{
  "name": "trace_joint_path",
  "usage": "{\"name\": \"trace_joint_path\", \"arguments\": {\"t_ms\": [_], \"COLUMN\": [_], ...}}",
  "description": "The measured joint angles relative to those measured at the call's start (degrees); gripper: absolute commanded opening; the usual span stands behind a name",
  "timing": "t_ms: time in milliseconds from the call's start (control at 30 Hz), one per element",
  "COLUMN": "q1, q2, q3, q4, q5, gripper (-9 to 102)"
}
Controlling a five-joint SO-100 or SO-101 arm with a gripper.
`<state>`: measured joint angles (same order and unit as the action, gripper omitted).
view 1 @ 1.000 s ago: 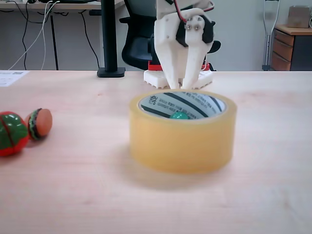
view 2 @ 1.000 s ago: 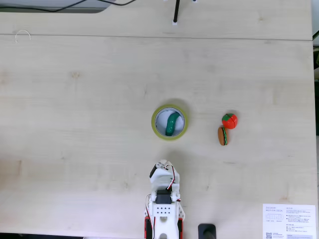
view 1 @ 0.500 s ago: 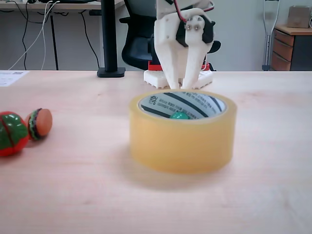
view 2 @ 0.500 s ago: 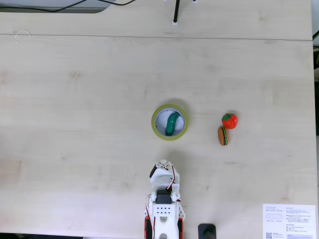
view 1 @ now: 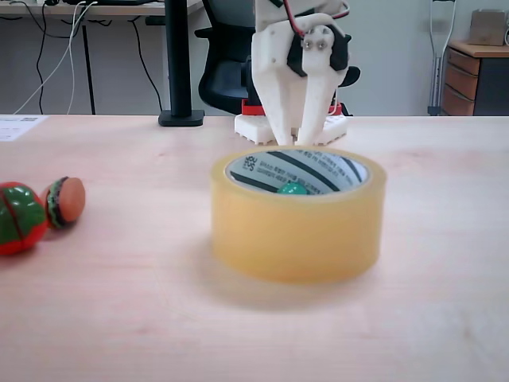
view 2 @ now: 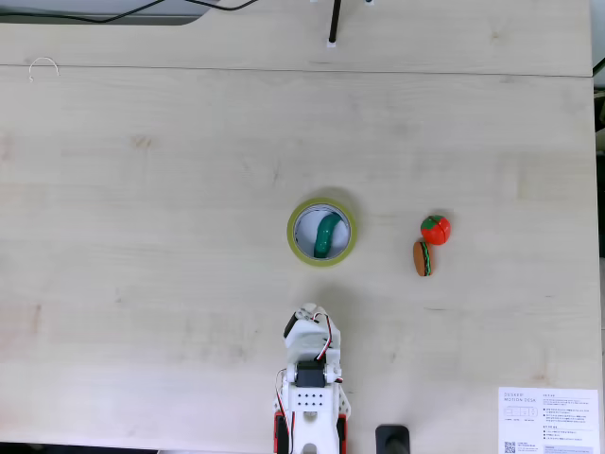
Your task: Grasp a cucumber and put it in the hole.
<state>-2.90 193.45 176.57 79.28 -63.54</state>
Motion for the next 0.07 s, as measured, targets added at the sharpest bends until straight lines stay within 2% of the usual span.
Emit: {"name": "trace_joint_path", "arguments": {"t_ms": [67], "q1": [0.0], "q2": [0.0], "q3": [0.0], "q4": [0.0], "q5": [0.0], "gripper": [0]}}
